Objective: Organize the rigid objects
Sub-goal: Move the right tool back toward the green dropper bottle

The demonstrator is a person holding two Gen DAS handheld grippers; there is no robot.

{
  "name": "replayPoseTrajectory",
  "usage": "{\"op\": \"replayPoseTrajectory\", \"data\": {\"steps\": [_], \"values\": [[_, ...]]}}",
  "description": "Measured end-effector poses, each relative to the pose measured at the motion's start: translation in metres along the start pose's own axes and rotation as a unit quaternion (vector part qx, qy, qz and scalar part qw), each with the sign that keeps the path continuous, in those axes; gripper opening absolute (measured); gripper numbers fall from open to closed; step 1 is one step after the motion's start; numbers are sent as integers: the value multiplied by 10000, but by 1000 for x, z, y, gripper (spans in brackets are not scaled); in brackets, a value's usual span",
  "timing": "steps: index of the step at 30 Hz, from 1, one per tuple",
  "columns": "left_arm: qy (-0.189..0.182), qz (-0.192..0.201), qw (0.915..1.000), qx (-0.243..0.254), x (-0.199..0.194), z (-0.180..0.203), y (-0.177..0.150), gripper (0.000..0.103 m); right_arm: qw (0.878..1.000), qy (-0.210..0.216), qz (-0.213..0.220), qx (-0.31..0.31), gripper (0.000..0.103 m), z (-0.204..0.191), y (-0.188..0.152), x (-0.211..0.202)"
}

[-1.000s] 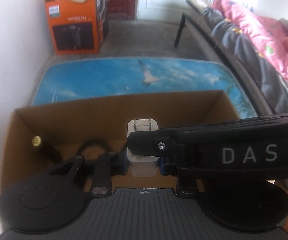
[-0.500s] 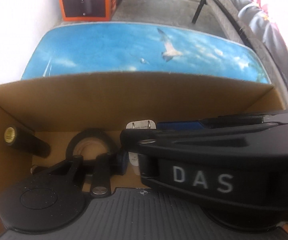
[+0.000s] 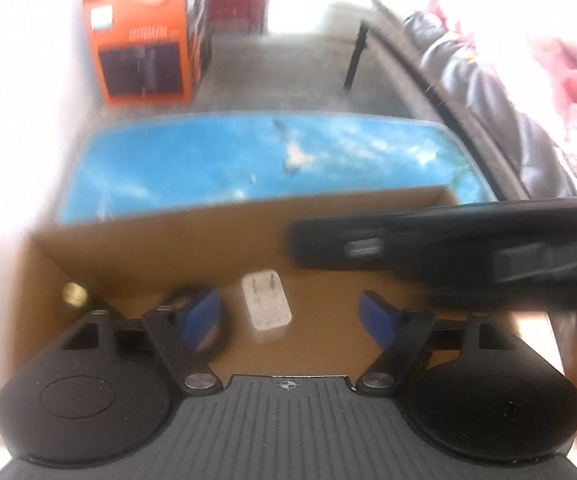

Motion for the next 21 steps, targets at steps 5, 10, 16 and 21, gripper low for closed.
{"op": "replayPoseTrajectory", "data": {"steps": [5, 10, 16, 21], "values": [[-128, 1070, 9915, 725, -71, 13, -3, 84, 9926, 447, 1127, 70, 63, -19, -18, -108], [-809, 1400, 9837, 789, -124, 21, -30, 101, 9772, 359, 2094, 48, 103, -28, -60, -190], [-1766, 1635, 9706, 93, -150, 19, -92, 103, 9709, -302, 2377, -69, 103, -31, -132, -206], [-2009, 1638, 9658, -90, -137, 19, -140, 103, 9749, -639, 2131, -18, 103, -29, -177, -174]]}}
Point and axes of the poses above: each gripper's, at about its wrist camera, not at the fingertips, and x roughly the way its jaws point, z to its right, y to its top, the point moved 7 cm from there along x, roughly the way its jaws point, and after that the axes turned 2 degrees about -y, right-handed, at the moved point
